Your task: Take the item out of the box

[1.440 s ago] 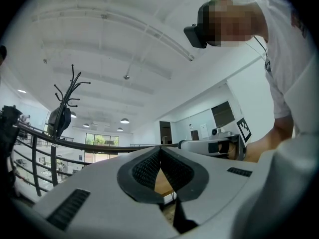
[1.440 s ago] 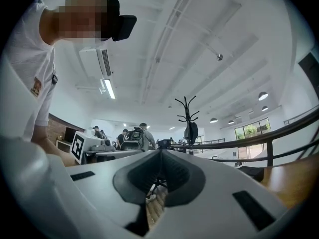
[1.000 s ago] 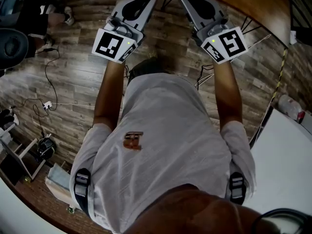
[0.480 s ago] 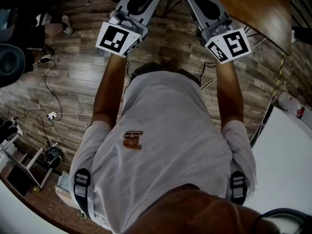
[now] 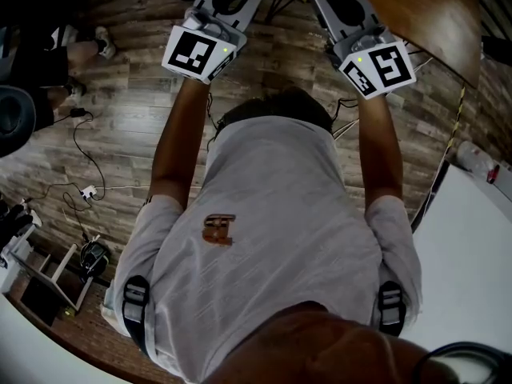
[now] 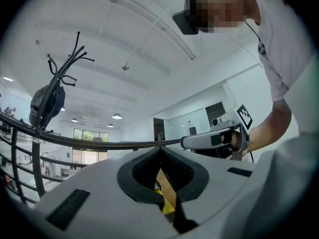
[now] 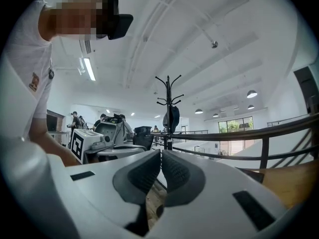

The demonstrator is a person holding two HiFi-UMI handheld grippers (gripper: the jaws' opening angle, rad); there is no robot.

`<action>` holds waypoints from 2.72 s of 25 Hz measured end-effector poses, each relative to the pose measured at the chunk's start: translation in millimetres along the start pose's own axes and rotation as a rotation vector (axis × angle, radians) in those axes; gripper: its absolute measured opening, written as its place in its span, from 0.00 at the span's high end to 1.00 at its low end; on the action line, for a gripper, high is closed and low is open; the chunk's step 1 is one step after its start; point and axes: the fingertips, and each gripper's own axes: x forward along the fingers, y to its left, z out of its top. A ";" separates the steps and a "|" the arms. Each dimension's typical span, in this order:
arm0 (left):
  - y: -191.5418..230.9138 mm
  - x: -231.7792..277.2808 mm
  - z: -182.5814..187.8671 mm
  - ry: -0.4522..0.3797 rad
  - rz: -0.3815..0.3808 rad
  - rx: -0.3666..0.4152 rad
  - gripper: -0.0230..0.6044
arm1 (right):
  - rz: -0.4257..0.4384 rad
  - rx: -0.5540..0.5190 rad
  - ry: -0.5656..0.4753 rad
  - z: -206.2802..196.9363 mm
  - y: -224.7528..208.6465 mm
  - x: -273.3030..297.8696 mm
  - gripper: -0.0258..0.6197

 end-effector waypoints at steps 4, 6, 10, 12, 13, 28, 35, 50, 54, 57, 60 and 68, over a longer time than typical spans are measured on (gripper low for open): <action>10.6 10.1 -2.3 -0.002 0.009 -0.003 0.93 | -0.014 -0.009 0.015 -1.7 -14.0 9.0 0.91; 16.1 14.2 -4.4 0.002 0.012 -0.002 0.93 | -0.019 -0.019 0.026 -4.6 -19.5 14.6 0.91; 27.8 29.4 -12.0 0.014 0.021 -0.008 0.93 | -0.016 -0.034 0.042 -11.7 -36.6 25.8 0.91; 34.1 40.1 -16.0 0.019 0.027 -0.009 0.93 | -0.018 -0.039 0.046 -13.7 -49.6 31.1 0.91; 37.5 45.3 -18.8 0.024 0.029 -0.009 0.93 | -0.019 -0.039 0.047 -15.0 -56.2 33.9 0.91; 94.3 139.4 -58.0 0.060 0.082 -0.016 0.93 | -0.020 -0.007 0.120 -49.8 -161.1 76.6 0.91; 107.5 171.2 -78.3 0.079 0.110 -0.018 0.93 | -0.005 0.005 0.165 -65.9 -194.7 91.8 0.91; 149.6 179.8 -99.0 0.109 0.116 -0.048 0.93 | 0.054 0.028 0.327 -104.9 -201.8 142.2 0.89; 156.5 178.3 -102.2 0.113 0.081 -0.063 0.93 | 0.039 0.034 0.382 -118.3 -200.3 153.0 0.75; 162.8 178.8 -104.5 0.116 0.057 -0.070 0.93 | 0.023 0.031 0.448 -134.2 -202.5 160.0 0.71; 169.3 178.0 -106.5 0.116 0.036 -0.076 0.93 | 0.009 0.032 0.540 -155.5 -205.7 164.6 0.66; 184.9 172.6 -113.1 0.107 0.005 -0.098 0.93 | 0.002 0.029 0.814 -211.9 -211.2 171.8 0.61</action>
